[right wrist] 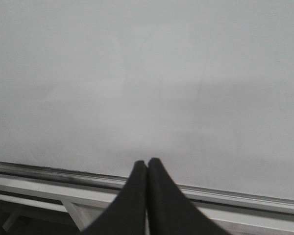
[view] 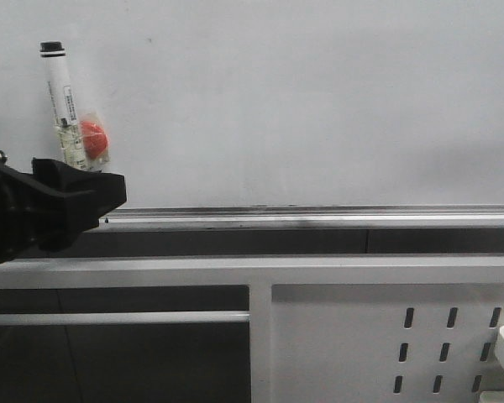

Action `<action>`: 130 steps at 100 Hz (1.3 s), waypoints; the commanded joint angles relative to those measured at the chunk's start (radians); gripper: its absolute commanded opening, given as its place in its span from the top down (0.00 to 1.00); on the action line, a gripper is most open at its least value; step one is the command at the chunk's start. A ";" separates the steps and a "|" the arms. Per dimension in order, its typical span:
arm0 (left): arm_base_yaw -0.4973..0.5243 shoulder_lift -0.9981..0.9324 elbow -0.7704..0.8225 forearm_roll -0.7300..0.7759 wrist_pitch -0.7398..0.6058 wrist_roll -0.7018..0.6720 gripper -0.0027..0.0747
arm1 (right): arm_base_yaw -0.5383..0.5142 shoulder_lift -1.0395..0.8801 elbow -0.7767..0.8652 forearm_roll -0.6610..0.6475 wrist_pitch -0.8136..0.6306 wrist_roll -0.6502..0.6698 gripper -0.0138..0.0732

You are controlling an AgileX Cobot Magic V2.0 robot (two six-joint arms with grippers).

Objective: Write number 1 on whiteboard

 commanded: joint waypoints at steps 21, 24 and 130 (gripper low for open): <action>-0.004 -0.024 -0.027 -0.021 -0.232 0.002 0.99 | 0.000 0.013 -0.029 -0.010 -0.091 -0.011 0.92; -0.004 -0.024 -0.027 -0.021 -0.232 0.002 0.99 | 0.000 0.013 -0.029 -0.010 -0.089 -0.011 0.92; -0.179 -0.444 -0.280 0.931 1.093 -0.041 0.99 | 0.609 0.497 -0.339 -0.160 0.040 -0.286 0.39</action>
